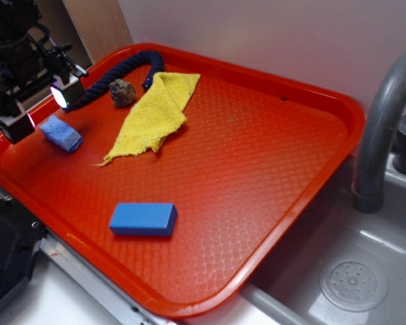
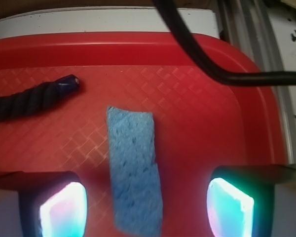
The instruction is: Grab the blue sponge.
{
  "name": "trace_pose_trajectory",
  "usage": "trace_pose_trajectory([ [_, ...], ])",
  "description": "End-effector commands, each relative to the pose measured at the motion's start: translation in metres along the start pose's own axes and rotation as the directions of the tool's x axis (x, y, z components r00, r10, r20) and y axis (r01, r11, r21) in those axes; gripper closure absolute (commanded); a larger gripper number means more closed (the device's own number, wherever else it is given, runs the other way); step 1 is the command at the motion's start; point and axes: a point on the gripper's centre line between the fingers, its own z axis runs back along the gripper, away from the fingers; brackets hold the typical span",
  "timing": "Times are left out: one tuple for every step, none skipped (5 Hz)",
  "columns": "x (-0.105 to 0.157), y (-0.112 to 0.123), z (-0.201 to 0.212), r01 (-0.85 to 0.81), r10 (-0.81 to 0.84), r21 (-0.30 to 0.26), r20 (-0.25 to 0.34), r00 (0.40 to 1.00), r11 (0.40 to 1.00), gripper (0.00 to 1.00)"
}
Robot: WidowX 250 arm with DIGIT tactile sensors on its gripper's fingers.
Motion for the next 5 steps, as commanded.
trace_pose_trajectory([
  [0.024,-0.004,-0.021,-0.003,0.003,-0.006,0.055,0.998,1.0,0.0],
  [0.021,-0.014,-0.034,0.04,-0.04,0.004,0.093,0.995,0.999,0.0],
  [0.014,-0.022,-0.037,0.093,-0.091,-0.012,0.124,0.988,0.996,0.9],
  [0.009,-0.026,-0.032,0.126,-0.12,-0.035,0.139,0.983,0.991,1.0],
  [0.004,-0.028,-0.029,0.146,-0.138,-0.05,0.139,0.981,0.988,1.0],
])
